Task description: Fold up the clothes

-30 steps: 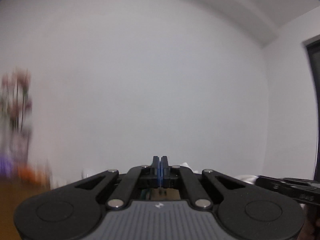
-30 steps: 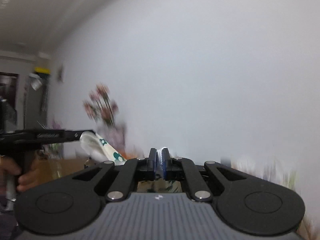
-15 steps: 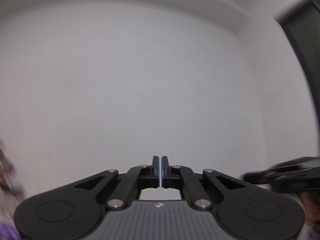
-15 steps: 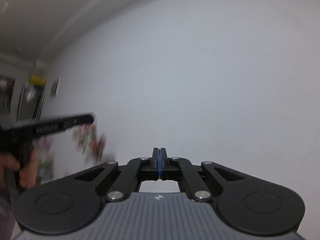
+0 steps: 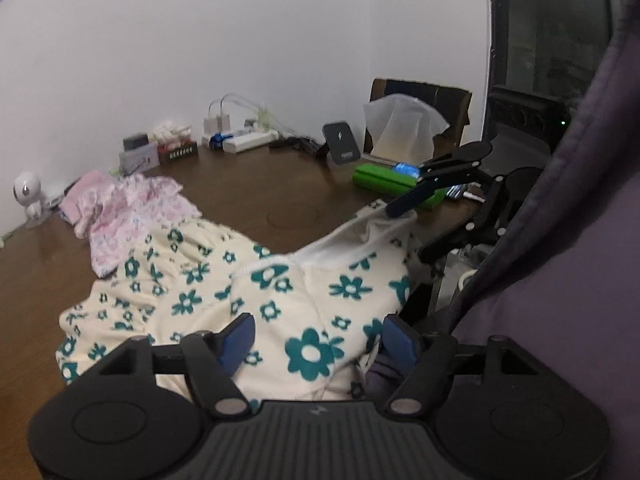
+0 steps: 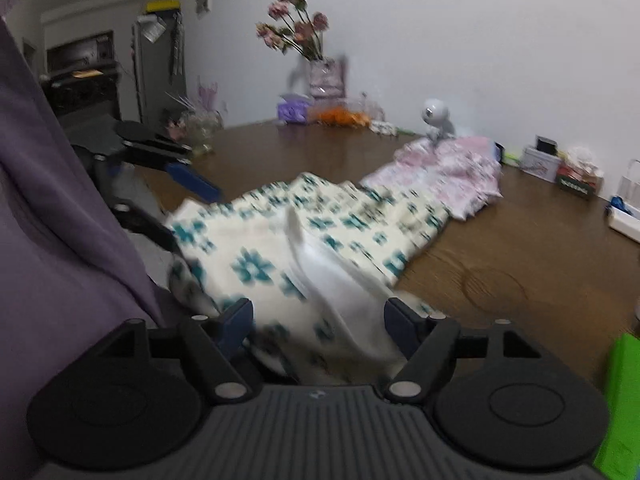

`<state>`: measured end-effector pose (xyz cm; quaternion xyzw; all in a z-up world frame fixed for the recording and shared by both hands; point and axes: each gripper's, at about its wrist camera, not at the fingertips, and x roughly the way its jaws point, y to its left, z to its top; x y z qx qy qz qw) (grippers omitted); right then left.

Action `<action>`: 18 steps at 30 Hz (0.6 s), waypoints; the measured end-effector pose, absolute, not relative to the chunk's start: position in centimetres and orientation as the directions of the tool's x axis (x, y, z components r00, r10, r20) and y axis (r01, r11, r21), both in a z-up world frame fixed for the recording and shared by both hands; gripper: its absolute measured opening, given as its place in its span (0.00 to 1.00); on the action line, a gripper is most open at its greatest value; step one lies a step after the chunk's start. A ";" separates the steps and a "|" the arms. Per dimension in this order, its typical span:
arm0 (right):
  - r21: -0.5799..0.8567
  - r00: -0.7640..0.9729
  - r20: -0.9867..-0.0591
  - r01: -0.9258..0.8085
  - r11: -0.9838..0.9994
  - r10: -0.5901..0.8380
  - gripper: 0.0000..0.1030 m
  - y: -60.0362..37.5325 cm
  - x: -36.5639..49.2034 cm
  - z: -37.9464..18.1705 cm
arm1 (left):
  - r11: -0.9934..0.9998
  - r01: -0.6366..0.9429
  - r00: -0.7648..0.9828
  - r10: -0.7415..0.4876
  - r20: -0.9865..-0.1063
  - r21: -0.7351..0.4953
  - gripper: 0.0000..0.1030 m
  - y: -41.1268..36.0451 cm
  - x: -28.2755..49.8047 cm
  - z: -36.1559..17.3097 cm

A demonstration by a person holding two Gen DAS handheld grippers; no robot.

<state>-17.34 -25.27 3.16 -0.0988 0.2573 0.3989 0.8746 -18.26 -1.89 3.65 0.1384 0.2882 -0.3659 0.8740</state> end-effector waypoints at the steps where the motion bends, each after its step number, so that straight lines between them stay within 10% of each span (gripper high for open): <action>1: 0.033 0.552 -0.531 -0.745 0.666 0.644 0.72 -25.5 -17.3 2.9 | 0.709 0.704 0.574 -0.534 -0.621 0.041 0.69 -2.0 -18.0 3.2; 6: 0.051 0.575 -0.516 -0.720 0.693 0.635 0.71 -26.5 -17.6 1.4 | 0.709 0.702 0.568 -0.497 -0.656 0.071 0.65 -1.7 -18.6 2.1; 8: 0.088 0.588 -0.512 -0.689 0.719 0.626 0.57 -26.8 -16.8 0.6 | 0.723 0.691 0.559 -0.518 -0.648 0.018 0.24 -1.2 -18.0 1.8; 9: 0.109 0.594 -0.511 -0.673 0.732 0.622 0.32 -26.9 -16.3 0.1 | 0.739 0.674 0.559 -0.520 -0.645 -0.012 0.15 -0.9 -17.5 1.9; 12: 0.150 0.613 -0.480 -0.647 0.747 0.627 0.10 -26.6 -15.3 -0.8 | 0.822 0.567 0.634 -0.482 -0.605 -0.061 0.09 0.8 -16.2 3.1; 18: 0.146 0.680 -0.237 -0.681 0.717 0.694 0.07 -23.2 -14.3 4.2 | 0.938 0.346 0.887 -0.327 -0.327 0.000 0.06 5.6 -16.3 11.3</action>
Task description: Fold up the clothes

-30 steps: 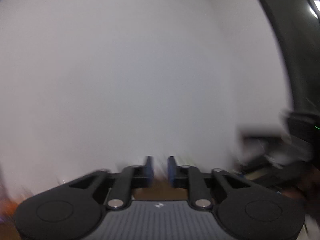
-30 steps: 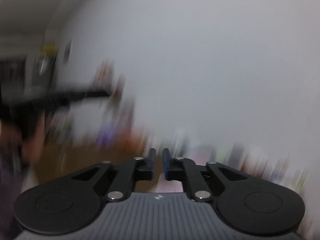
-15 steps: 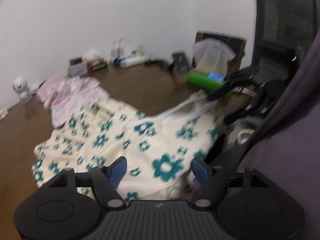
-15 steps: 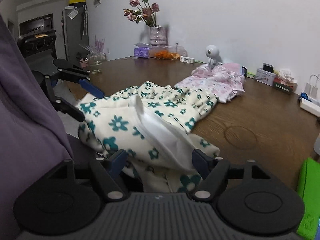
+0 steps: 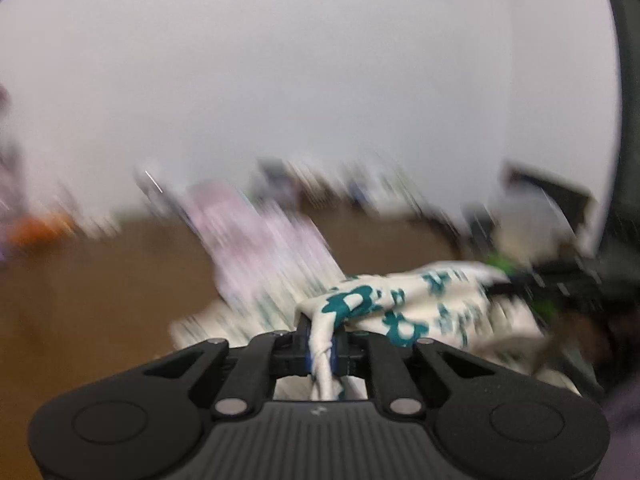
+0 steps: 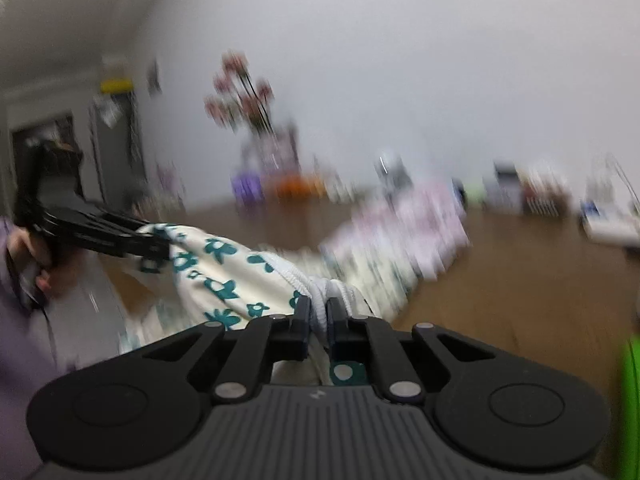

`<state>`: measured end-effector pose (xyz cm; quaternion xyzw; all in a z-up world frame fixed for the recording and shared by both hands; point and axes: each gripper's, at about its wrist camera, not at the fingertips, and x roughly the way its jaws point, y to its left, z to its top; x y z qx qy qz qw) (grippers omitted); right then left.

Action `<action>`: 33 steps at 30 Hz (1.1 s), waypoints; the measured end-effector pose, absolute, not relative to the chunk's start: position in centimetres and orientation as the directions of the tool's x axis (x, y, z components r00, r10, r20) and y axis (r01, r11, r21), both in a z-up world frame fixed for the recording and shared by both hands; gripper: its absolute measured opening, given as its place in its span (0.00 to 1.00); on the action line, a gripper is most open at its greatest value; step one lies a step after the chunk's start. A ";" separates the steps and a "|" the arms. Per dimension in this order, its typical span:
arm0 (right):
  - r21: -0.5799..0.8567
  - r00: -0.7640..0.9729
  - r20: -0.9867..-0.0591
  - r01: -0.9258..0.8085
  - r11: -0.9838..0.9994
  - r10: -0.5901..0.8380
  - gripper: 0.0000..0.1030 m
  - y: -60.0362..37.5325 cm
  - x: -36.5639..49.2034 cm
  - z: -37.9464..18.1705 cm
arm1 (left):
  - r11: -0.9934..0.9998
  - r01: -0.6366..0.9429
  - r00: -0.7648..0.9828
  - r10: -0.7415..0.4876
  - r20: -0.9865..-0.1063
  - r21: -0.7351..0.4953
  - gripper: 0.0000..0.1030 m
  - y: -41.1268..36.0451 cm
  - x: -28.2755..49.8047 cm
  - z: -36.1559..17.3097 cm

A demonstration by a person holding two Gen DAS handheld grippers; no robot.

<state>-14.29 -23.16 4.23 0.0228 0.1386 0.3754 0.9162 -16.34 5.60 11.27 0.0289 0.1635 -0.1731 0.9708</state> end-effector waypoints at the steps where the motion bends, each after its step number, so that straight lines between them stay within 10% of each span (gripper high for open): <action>1: 0.165 0.671 -0.193 -0.697 0.697 0.716 0.07 -22.4 -13.7 5.4 | 0.953 0.302 0.922 -0.288 -0.260 0.016 0.05 6.5 -16.6 13.0; 10: 0.191 0.531 0.204 -0.845 0.499 0.822 0.06 -18.1 -15.5 19.7 | 0.959 -0.031 0.943 -0.065 0.325 0.283 0.05 6.5 -22.1 29.5; 15: 0.163 0.551 0.350 -0.832 0.530 0.757 0.06 -18.2 -16.8 25.9 | 0.925 -0.071 0.895 -0.105 0.432 0.372 0.05 2.3 -17.2 37.9; 21: 0.317 0.732 0.311 -0.681 0.660 0.606 0.06 -21.6 -12.9 25.3 | 0.855 0.144 0.941 -0.275 0.200 0.499 0.05 -5.0 -3.6 36.8; 28: 0.413 0.916 -0.172 -0.268 0.871 0.363 0.07 -25.8 -4.6 13.0 | 0.763 0.576 0.785 -0.417 -0.459 0.293 0.14 -10.6 13.8 16.5; 33: 0.217 0.900 -0.400 -0.090 0.972 0.173 0.37 -26.6 -2.2 5.9 | 0.715 0.656 0.677 -0.417 -0.607 0.241 0.16 -9.1 14.9 10.9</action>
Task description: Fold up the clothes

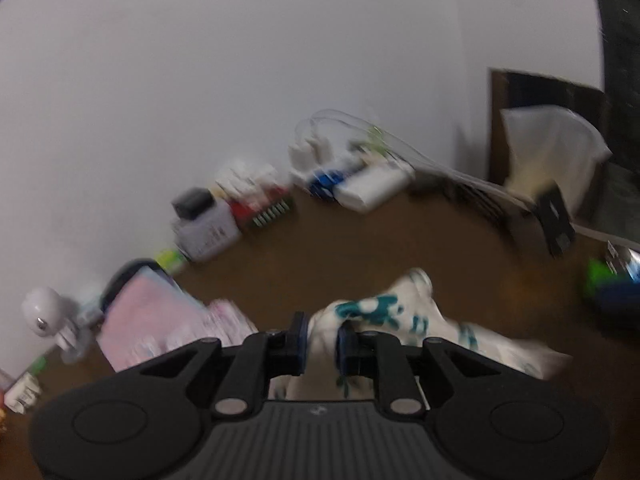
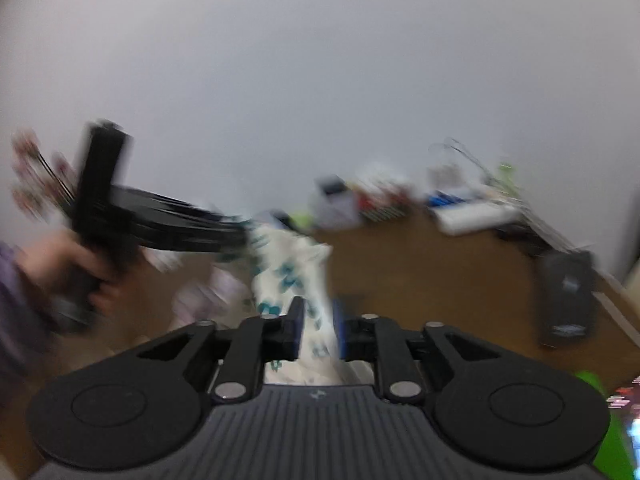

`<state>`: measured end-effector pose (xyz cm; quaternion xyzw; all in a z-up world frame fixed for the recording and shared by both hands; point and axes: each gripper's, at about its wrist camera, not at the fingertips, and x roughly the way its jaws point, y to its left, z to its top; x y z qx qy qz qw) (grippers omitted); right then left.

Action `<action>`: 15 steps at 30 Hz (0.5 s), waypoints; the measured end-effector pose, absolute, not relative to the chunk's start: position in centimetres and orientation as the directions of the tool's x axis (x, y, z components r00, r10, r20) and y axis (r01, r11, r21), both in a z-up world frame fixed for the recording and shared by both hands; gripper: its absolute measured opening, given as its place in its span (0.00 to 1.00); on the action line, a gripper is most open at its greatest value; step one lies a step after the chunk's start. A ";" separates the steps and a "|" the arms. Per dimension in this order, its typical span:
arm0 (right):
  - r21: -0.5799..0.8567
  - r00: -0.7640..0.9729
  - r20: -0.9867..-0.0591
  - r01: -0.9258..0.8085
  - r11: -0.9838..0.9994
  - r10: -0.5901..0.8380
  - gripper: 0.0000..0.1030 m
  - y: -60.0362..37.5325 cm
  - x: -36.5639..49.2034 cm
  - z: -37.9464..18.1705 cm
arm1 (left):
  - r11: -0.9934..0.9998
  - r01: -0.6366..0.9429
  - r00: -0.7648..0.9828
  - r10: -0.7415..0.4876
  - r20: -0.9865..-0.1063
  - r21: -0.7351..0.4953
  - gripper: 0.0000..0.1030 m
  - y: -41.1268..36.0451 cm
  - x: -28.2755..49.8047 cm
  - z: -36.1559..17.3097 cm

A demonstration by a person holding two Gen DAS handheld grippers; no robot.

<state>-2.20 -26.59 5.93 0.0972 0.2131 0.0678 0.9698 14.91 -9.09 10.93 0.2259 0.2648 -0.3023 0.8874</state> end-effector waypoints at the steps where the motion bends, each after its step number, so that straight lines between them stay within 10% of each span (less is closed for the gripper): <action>1: 0.201 0.898 -0.404 -0.097 0.975 0.173 0.44 -26.9 -2.5 5.4 | 0.721 0.648 0.689 -0.416 -0.593 0.247 0.21 -7.7 13.9 11.8; 5: 0.131 0.860 -0.444 -0.214 0.968 0.250 0.54 -25.8 -2.6 4.4 | 0.774 0.566 0.768 -0.369 -0.523 0.284 0.77 -1.1 8.5 15.1; 15: 0.072 0.719 -0.636 -0.308 0.949 0.281 0.47 -21.5 0.5 -1.4 | 0.910 0.388 0.738 -0.213 -0.640 0.144 0.77 5.6 -3.8 5.5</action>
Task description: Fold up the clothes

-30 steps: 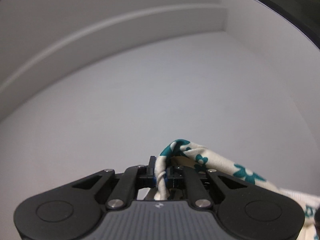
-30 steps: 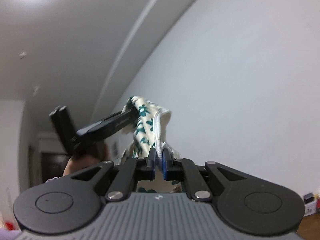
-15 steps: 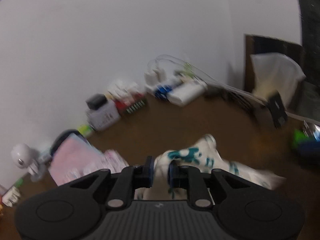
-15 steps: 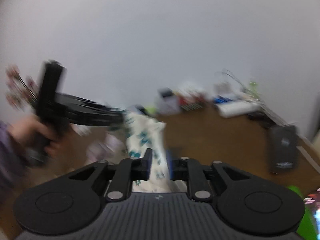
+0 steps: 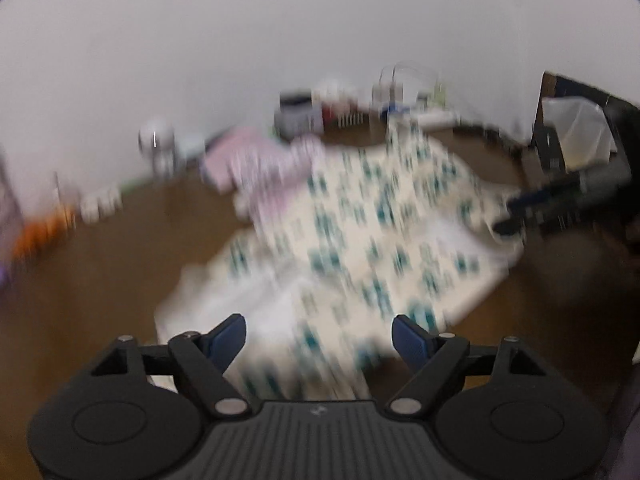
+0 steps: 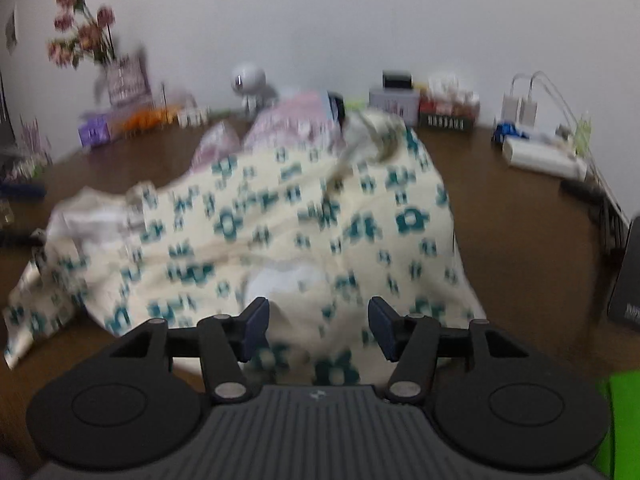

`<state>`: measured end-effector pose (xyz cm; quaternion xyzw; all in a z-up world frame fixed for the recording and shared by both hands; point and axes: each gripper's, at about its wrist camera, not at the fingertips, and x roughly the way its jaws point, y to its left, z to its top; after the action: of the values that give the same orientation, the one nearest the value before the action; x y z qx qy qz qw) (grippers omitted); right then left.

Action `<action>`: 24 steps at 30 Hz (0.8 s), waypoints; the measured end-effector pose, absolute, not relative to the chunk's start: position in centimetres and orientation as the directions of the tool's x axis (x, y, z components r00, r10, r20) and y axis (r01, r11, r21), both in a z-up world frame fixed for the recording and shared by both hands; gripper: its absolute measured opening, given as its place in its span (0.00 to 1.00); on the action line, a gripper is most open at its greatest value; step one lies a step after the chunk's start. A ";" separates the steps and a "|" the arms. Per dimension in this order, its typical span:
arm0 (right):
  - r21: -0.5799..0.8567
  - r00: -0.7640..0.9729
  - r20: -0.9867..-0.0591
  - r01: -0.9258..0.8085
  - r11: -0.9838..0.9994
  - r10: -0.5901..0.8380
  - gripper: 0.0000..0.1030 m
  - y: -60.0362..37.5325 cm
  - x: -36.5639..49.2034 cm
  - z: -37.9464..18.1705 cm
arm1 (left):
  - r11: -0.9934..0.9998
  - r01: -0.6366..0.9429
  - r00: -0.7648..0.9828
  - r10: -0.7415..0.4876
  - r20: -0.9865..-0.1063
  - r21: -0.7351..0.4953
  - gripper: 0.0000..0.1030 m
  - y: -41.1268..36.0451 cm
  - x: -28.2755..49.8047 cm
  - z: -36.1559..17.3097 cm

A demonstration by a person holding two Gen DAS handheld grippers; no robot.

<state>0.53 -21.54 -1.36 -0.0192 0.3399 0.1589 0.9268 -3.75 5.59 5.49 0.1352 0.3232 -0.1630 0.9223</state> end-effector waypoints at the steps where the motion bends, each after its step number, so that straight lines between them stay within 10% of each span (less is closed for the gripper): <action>1: 0.070 0.704 -0.656 -0.300 0.952 0.270 0.37 -21.5 0.6 -1.8 | 0.917 0.371 0.742 -0.196 -0.641 0.150 0.76 5.5 -4.1 4.6; 2: 0.067 0.695 -0.671 -0.289 0.955 0.257 0.16 -21.4 0.7 -2.3 | 0.923 0.357 0.740 -0.186 -0.647 0.143 0.70 5.6 -4.2 4.0; 6: 0.062 0.696 -0.675 -0.278 0.959 0.245 0.05 -21.8 -0.2 -2.8 | 0.928 0.327 0.728 -0.129 -0.673 0.176 0.14 5.8 -4.1 2.7; 11: 0.091 0.659 -0.703 -0.289 0.953 0.267 0.04 -23.6 -5.3 -1.6 | 0.915 0.371 0.723 -0.179 -0.667 0.157 0.08 7.0 -7.3 2.3; 16: 0.152 0.584 -0.725 -0.383 0.911 0.366 0.11 -24.5 -10.3 0.6 | 0.899 0.435 0.680 -0.365 -0.636 -0.051 0.12 10.1 -9.5 4.9; 18: 0.169 0.621 -0.666 -0.415 0.894 0.414 0.50 -25.0 -11.1 2.9 | 0.889 0.444 0.705 -0.425 -0.568 -0.114 0.36 11.6 -9.4 7.4; 20: 0.147 0.683 -0.594 -0.428 0.892 0.425 0.62 -24.9 -10.3 4.9 | 0.907 0.417 0.770 -0.385 -0.508 -0.054 0.74 11.9 -8.2 9.6; 24: 0.118 0.724 -0.568 -0.398 0.910 0.391 0.62 -22.8 -4.3 5.0 | 0.919 0.392 0.768 -0.299 -0.567 0.047 0.74 9.4 0.5 10.5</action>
<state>-4.31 -22.78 5.04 -0.0059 0.3047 0.2124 0.9284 0.50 9.43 10.51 0.0812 0.2866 -0.1843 0.9367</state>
